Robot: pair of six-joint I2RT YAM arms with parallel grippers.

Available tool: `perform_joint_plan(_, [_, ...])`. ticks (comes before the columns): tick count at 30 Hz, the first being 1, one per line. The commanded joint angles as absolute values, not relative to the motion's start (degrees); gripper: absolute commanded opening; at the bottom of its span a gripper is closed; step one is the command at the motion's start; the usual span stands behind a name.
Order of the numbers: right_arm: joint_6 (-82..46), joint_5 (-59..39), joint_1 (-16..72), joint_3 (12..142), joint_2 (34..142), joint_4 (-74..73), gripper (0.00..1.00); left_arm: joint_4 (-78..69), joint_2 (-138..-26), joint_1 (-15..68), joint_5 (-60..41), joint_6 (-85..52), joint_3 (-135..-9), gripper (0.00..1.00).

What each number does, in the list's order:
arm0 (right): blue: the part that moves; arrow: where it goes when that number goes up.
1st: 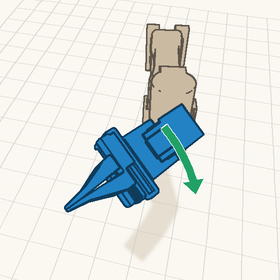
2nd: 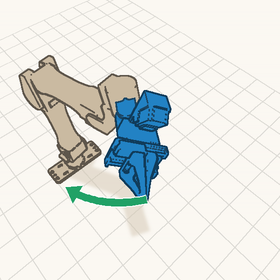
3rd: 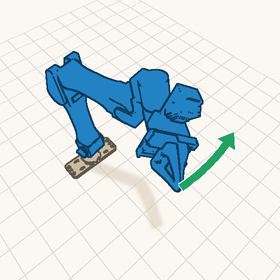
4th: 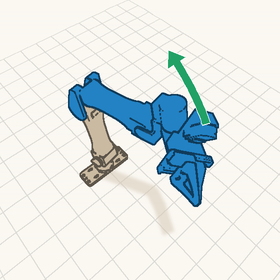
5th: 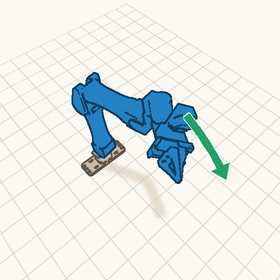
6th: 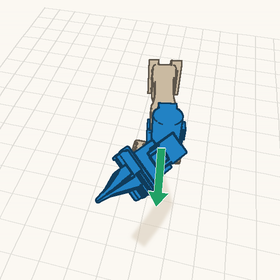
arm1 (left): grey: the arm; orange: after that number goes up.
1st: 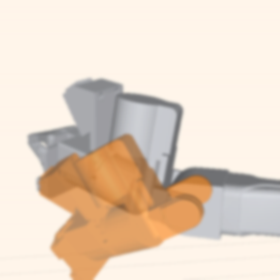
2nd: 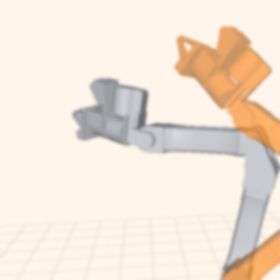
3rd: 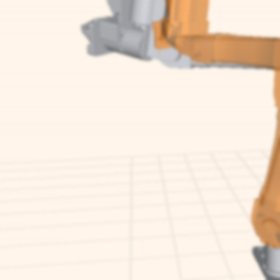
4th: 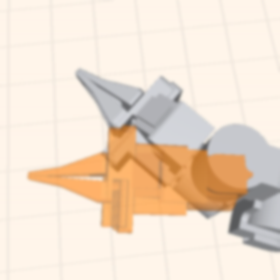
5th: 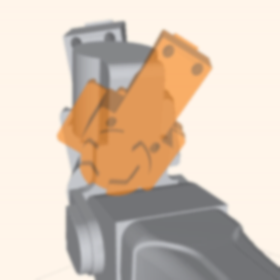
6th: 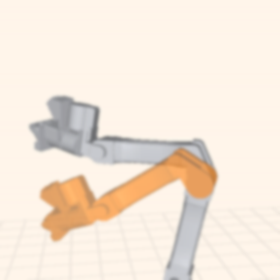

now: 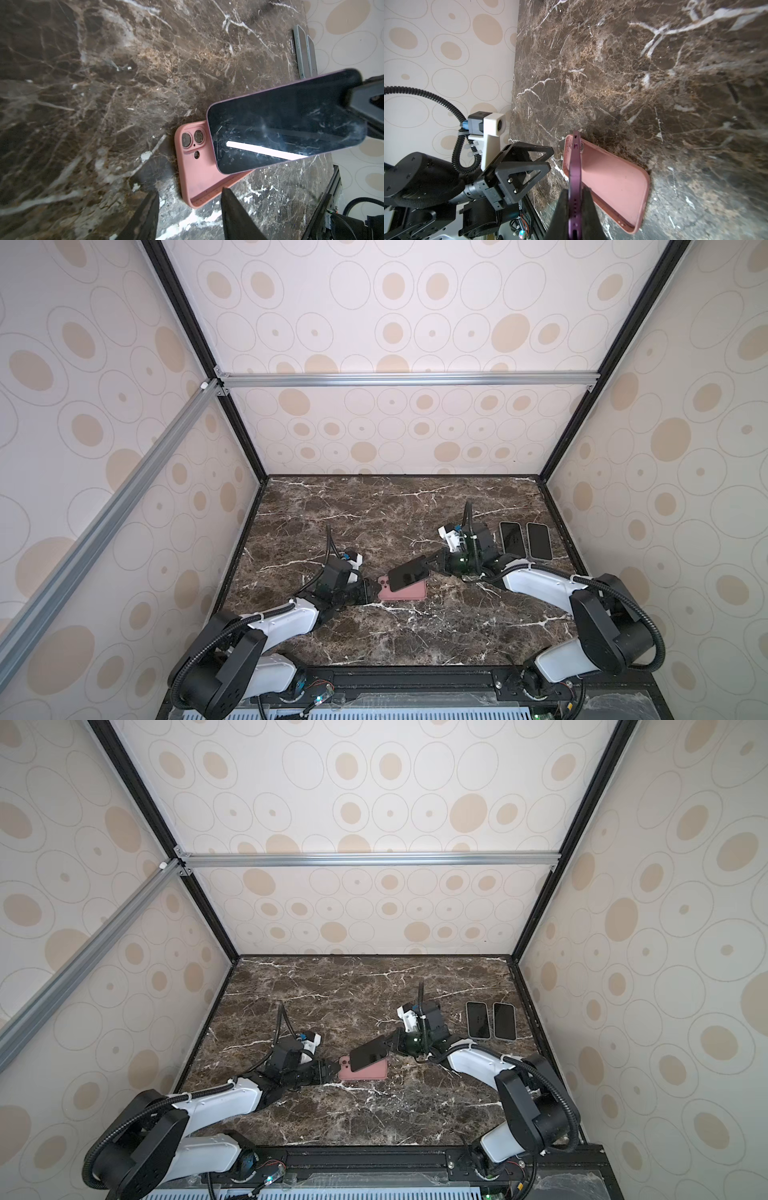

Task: Put the phone into the phone case
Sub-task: 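Lower the phone's top end into the case with the left gripper while the right guides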

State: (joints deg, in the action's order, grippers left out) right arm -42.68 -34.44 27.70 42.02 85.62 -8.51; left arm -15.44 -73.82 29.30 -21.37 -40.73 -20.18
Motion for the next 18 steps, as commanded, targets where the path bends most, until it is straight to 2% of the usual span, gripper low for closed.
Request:
perform_joint_plan(1, [-44.73,-35.68,28.38,41.47,84.09,-10.84,0.0,-19.85,-75.14,28.96,-22.96,-41.57,-19.78,0.46])
perform_joint_plan(13, [-45.96,-34.72,30.01,41.45,86.06,-10.17,0.0,-23.85,-78.07,28.98,-25.27,-42.59,-18.81,0.37])
perform_joint_plan(18, [-47.04,-34.94,30.26,41.52,88.17,-11.35,0.0,-26.54,-79.21,29.07,-26.63,-43.5,-17.94,0.37])
